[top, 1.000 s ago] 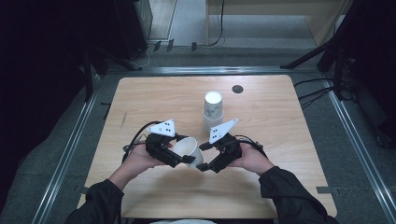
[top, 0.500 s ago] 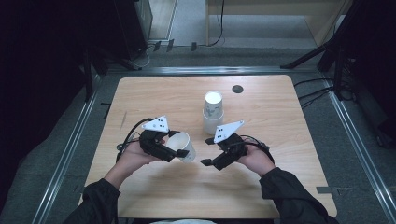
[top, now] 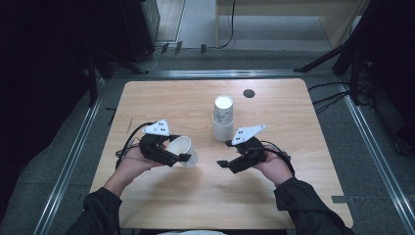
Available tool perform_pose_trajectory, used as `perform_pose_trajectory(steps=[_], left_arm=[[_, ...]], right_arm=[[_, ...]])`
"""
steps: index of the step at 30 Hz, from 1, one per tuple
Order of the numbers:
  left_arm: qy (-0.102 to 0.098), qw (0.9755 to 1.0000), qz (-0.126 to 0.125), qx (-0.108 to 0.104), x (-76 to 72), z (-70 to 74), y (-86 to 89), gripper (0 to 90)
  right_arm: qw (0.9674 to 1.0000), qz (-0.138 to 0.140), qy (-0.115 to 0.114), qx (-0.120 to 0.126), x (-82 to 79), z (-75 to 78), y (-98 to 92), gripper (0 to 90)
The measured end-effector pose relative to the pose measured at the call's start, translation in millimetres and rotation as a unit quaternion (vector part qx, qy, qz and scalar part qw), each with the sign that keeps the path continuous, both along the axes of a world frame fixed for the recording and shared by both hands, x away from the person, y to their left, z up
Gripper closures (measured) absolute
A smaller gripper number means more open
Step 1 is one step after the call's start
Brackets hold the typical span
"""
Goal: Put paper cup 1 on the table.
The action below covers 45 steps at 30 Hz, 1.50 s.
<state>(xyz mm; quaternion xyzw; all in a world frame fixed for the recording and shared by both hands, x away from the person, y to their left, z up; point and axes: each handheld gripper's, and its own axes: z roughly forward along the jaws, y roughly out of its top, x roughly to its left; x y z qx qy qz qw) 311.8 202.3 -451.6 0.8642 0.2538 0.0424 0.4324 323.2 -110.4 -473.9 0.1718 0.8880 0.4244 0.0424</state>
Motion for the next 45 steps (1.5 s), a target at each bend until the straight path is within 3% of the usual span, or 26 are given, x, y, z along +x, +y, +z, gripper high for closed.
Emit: perform_pose_trajectory(steps=[11,14,26,36,45], left_arm=[[0.0,0.9994,0.024,0.026,6.0,-5.4,15.9,23.1],[0.001,0.999,0.034,0.029,7.1,-6.7,21.4,23.1],[0.004,0.9967,0.071,0.04,7.8,-11.2,43.9,22.8],[0.008,0.9926,0.11,0.053,8.8,-15.4,63.7,22.1],[0.013,0.9857,0.159,0.054,10.8,-18.7,85.5,21.8]], right_arm=[[0.9997,-0.022,-0.006,0.002,-1.6,2.6,-20.2,23.7],[0.9992,-0.039,-0.009,-0.002,1.6,3.0,-25.3,23.7],[0.9989,-0.046,0.003,-0.013,11.0,-1.2,-26.8,23.7],[0.999,-0.034,0.011,-0.025,14.4,-5.4,-19.2,23.7],[0.9991,-0.026,0.017,-0.03,16.1,-6.9,-12.9,23.7]])
